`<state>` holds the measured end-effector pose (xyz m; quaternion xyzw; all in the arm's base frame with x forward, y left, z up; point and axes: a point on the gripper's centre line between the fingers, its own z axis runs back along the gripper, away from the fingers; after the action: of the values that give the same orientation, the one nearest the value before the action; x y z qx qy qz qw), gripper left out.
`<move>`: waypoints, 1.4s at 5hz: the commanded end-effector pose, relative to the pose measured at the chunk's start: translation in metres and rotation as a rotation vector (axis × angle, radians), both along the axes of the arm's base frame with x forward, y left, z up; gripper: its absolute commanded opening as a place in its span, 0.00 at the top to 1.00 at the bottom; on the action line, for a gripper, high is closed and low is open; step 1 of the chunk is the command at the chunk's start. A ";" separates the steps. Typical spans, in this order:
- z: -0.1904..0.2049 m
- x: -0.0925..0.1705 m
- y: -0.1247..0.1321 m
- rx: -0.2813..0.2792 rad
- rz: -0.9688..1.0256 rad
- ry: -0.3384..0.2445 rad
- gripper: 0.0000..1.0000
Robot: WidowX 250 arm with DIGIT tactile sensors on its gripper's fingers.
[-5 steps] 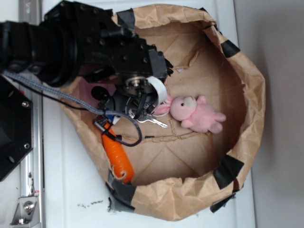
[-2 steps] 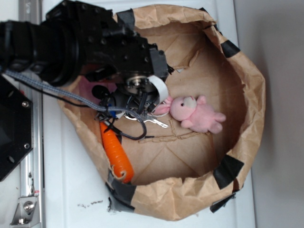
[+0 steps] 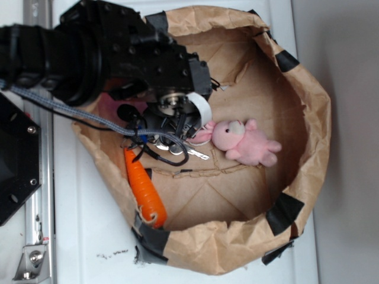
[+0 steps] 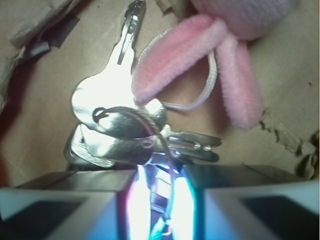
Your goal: Grab the silver keys.
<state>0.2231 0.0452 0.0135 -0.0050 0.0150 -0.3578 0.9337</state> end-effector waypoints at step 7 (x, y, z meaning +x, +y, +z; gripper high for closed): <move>0.134 0.029 0.040 -0.165 0.442 0.031 1.00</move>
<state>0.2485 0.0784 0.1267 -0.1086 0.0355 -0.1465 0.9826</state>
